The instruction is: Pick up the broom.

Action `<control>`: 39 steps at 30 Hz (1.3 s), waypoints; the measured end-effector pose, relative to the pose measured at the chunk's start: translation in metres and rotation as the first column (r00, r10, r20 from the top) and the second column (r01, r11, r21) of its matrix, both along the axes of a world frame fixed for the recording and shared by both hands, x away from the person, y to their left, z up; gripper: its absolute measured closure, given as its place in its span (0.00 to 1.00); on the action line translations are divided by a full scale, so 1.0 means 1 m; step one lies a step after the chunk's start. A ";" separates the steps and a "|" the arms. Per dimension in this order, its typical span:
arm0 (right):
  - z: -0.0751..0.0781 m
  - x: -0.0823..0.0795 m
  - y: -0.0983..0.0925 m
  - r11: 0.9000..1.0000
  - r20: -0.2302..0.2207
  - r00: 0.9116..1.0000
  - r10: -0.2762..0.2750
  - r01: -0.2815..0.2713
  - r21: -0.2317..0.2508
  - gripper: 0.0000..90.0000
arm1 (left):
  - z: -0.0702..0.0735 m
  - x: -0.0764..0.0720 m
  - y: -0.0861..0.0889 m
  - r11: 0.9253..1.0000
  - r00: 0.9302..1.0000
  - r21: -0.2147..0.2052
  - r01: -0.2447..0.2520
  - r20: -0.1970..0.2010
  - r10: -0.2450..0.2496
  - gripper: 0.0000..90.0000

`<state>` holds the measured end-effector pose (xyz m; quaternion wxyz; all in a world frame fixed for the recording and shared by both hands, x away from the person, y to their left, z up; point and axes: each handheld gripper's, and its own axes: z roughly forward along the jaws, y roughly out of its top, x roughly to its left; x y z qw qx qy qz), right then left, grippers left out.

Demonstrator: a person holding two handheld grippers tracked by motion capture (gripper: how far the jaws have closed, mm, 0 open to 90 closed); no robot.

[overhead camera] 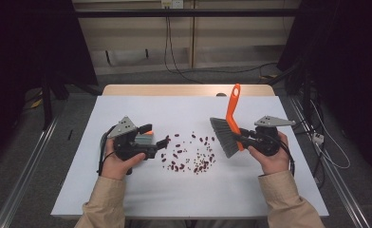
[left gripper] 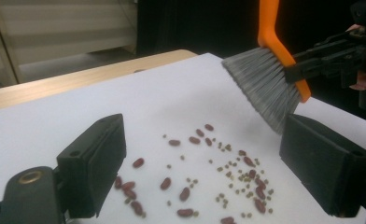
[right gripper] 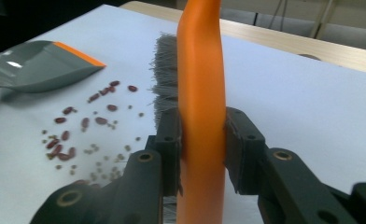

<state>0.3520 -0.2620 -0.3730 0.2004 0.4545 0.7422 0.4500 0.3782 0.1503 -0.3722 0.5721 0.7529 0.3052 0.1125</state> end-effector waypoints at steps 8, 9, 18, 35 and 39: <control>0.000 0.010 -0.006 0.996 -0.025 0.998 -0.059 0.058 -0.069 0.77 | -0.008 -0.002 0.021 0.999 0.999 0.029 -0.035 0.002 0.035 0.14; 0.000 0.011 -0.006 0.995 -0.026 0.997 -0.067 0.065 -0.082 0.77 | -0.009 -0.002 0.023 0.999 0.999 0.033 -0.036 0.003 0.036 0.14; -0.010 0.025 -0.004 0.983 -0.067 0.993 -0.102 0.090 -0.161 0.77 | -0.015 -0.003 0.035 0.998 0.998 0.036 -0.055 0.004 0.055 0.12; -0.031 0.051 0.009 0.982 -0.131 0.984 -0.118 0.096 -0.164 0.79 | -0.020 -0.001 0.035 0.998 0.998 0.032 -0.059 -0.003 0.059 0.11; -0.035 0.054 0.014 0.986 -0.113 0.987 -0.116 0.101 -0.134 0.78 | -0.020 -0.001 0.037 0.998 0.998 0.034 -0.061 -0.004 0.061 0.11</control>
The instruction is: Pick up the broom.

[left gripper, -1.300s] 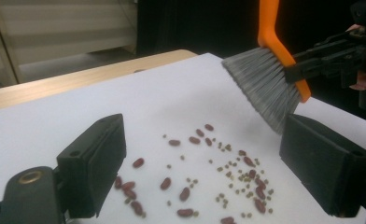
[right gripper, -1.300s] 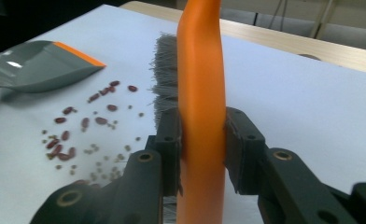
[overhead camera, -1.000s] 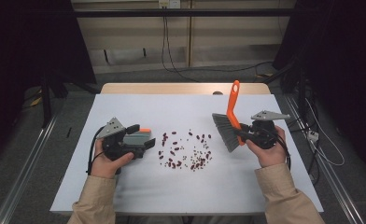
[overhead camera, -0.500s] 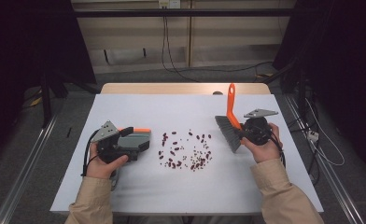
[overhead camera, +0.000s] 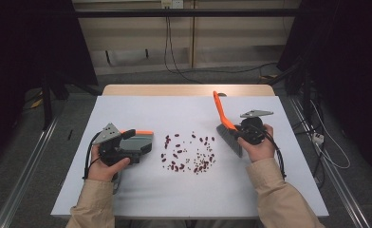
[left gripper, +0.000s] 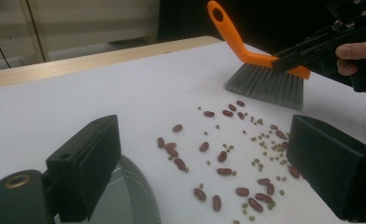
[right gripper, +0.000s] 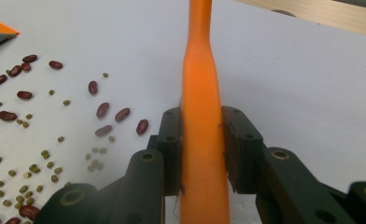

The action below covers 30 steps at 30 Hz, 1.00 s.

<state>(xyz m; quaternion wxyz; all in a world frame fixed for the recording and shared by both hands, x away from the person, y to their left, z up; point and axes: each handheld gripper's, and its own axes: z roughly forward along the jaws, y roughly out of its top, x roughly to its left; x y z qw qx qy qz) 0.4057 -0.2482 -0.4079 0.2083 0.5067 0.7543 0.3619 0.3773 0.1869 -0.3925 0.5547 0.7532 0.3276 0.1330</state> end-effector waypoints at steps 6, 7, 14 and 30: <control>-0.004 0.003 0.005 0.999 0.022 1.000 0.006 -0.007 0.038 0.77 | 0.000 0.000 0.001 1.000 1.000 0.001 -0.004 0.002 0.004 0.11; -0.005 0.004 0.006 0.999 0.025 1.000 0.007 -0.008 0.039 0.77 | 0.000 0.000 0.002 1.000 1.000 0.003 -0.004 0.003 0.004 0.11; -0.014 0.005 0.013 0.999 0.031 1.000 0.000 -0.001 0.033 0.78 | -0.001 0.000 0.001 1.000 1.000 0.011 -0.006 0.002 0.006 0.11; -0.018 -0.008 0.054 0.996 0.108 0.992 0.060 -0.053 -0.065 0.78 | -0.003 -0.001 0.003 1.000 1.000 0.017 -0.007 0.006 0.007 0.11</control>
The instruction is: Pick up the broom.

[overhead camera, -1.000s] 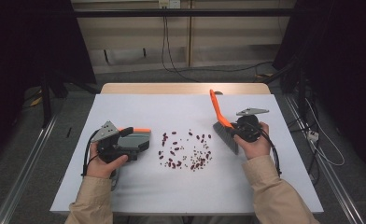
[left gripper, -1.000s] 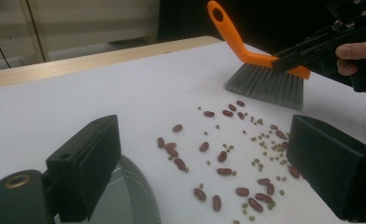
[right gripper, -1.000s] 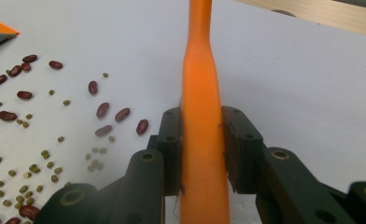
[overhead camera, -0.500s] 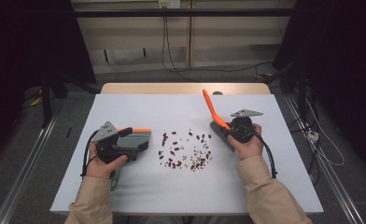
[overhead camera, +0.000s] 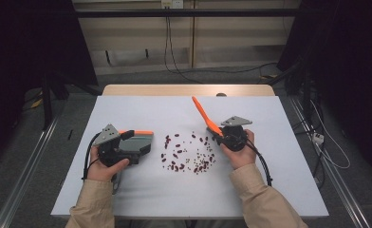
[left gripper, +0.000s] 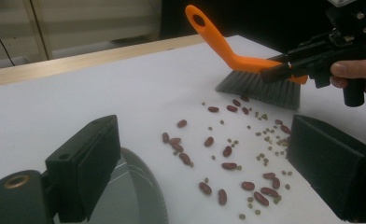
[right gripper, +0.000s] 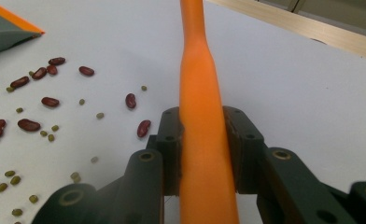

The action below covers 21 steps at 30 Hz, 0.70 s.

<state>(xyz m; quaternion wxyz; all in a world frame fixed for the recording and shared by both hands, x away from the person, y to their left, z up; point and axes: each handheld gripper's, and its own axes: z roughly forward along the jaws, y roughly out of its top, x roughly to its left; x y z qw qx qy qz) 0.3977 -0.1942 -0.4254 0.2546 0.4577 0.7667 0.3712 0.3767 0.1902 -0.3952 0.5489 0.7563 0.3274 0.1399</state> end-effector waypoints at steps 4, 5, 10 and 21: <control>-0.001 -0.005 0.005 1.000 0.009 1.000 0.018 -0.018 0.000 0.78 | -0.001 0.000 0.002 1.000 1.000 -0.002 -0.002 0.004 0.002 0.11; -0.001 -0.006 0.007 1.000 0.008 1.000 0.027 -0.027 0.003 0.78 | -0.001 0.000 0.003 1.000 1.000 -0.003 -0.004 0.002 0.004 0.10; 0.000 -0.010 0.011 0.999 0.001 0.999 0.050 -0.050 0.014 0.78 | -0.002 0.000 0.005 1.000 1.000 -0.001 -0.008 0.004 0.008 0.10; 0.000 -0.020 0.024 0.995 0.006 0.995 0.096 -0.096 0.013 0.78 | -0.002 -0.001 0.005 1.000 1.000 -0.003 -0.009 0.006 0.009 0.10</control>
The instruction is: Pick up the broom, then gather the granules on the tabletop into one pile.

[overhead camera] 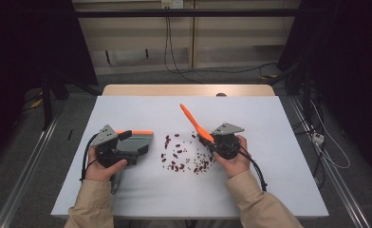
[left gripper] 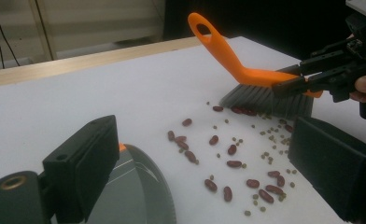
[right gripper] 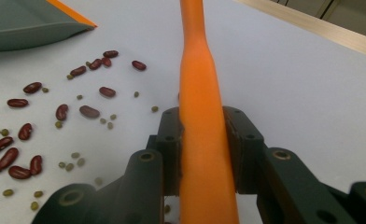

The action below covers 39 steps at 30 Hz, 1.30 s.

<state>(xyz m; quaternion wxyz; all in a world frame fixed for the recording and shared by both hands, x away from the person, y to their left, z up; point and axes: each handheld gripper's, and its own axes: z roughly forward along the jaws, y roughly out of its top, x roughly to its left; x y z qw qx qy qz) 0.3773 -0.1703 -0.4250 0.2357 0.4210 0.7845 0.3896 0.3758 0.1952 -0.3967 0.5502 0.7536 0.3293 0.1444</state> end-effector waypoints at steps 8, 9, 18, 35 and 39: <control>0.000 -0.007 0.011 1.000 0.008 1.000 0.028 -0.028 0.003 0.78 | 0.000 0.000 0.000 1.000 1.000 0.002 0.001 0.001 -0.001 0.10; 0.001 -0.008 0.013 0.999 0.008 0.999 0.035 -0.035 0.001 0.78 | 0.000 0.000 0.001 1.000 1.000 0.000 0.003 0.001 -0.003 0.10; 0.004 -0.008 0.013 0.997 0.023 0.998 0.065 -0.066 0.034 0.79 | -0.002 -0.001 0.004 1.000 1.000 0.001 -0.005 -0.001 0.005 0.10; 0.021 0.047 -0.019 0.986 0.098 0.986 0.133 -0.142 0.093 0.79 | -0.003 0.000 0.007 1.000 1.000 0.001 -0.010 -0.009 0.010 0.10; 0.017 0.055 -0.021 0.982 0.089 0.985 0.150 -0.159 0.099 0.79 | -0.003 0.000 0.006 1.000 1.000 0.001 -0.009 -0.010 0.009 0.10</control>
